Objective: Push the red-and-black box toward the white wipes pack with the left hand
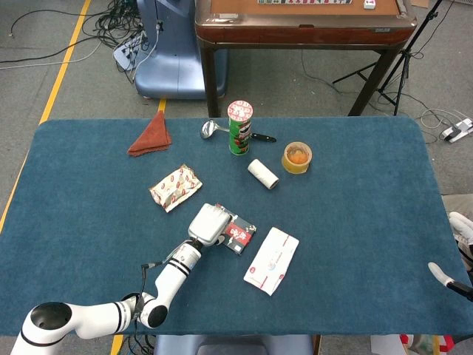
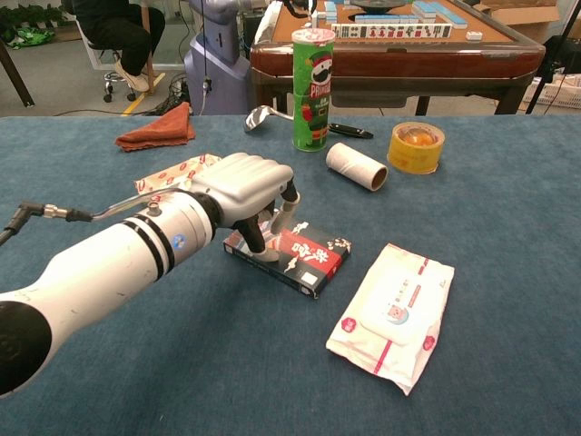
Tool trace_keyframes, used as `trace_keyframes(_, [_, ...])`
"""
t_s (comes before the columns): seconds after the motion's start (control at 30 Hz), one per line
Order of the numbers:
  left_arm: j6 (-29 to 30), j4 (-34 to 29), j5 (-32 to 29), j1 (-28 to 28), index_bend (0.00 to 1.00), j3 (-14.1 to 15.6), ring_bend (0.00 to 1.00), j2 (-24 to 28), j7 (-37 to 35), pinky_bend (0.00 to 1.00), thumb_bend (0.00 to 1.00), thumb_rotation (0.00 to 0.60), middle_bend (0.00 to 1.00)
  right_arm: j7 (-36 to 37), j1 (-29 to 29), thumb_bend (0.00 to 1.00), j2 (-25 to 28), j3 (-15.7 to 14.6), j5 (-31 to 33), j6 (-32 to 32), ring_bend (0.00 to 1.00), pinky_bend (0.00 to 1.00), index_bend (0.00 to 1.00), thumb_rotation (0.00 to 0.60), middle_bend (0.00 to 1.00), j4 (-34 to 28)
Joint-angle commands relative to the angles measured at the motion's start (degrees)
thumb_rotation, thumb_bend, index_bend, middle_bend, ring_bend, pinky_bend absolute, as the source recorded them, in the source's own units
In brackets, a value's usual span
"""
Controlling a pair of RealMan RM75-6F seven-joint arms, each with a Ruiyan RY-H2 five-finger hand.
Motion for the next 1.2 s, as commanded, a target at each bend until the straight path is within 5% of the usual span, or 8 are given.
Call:
trace_keyframes(0.03, [0.8,-1.2,0.0,0.2,0.85,0.1,0.87,0.8,0.7,1.0,0.0,0.6,1.0,0.3,-0.1,0.06,0.1,0.0,-0.1,0.2,0.2,0.35,0.18,0.6,0.21,0.1])
trace_keyframes(0.33, [5.0,-9.2,-0.3,2.2,0.85,0.4,0.87,5.8,4.8,1.0,0.0,0.6,1.0,0.0,-0.1,0.06,0.0,-0.2,-0.6,0.1,0.2,0.35,0.18,0.6,0.21,0.1])
trace_keyframes(0.57, [11.1,-21.4,-1.5,7.1,0.8,3.3,0.84,14.1,10.8,1.0,0.0,0.6,1.0,-1.4,0.1,0.06,-0.4,-0.3,-0.9,-0.3,0.2,0.35,0.18,0.6,0.21,-0.1])
trace_keyframes(1.0, [28.8,-27.9,16.8,20.3,0.75,12.2,0.7,27.8,-2.0,0.95,0.0,0.6,0.87,-7.4,2.0,0.05,-1.8,-0.8,-1.0,-4.7,0.2,0.35,0.18,0.6,0.21,-1.4])
trace_keyframes(1.2, [34.3,-27.4,17.7,26.5,0.63,14.0,0.54,31.6,-6.4,0.85,0.0,0.6,0.64,-9.4,3.2,0.04,-2.0,-0.6,-0.2,-7.3,0.2,0.35,0.18,0.6,0.21,-2.2])
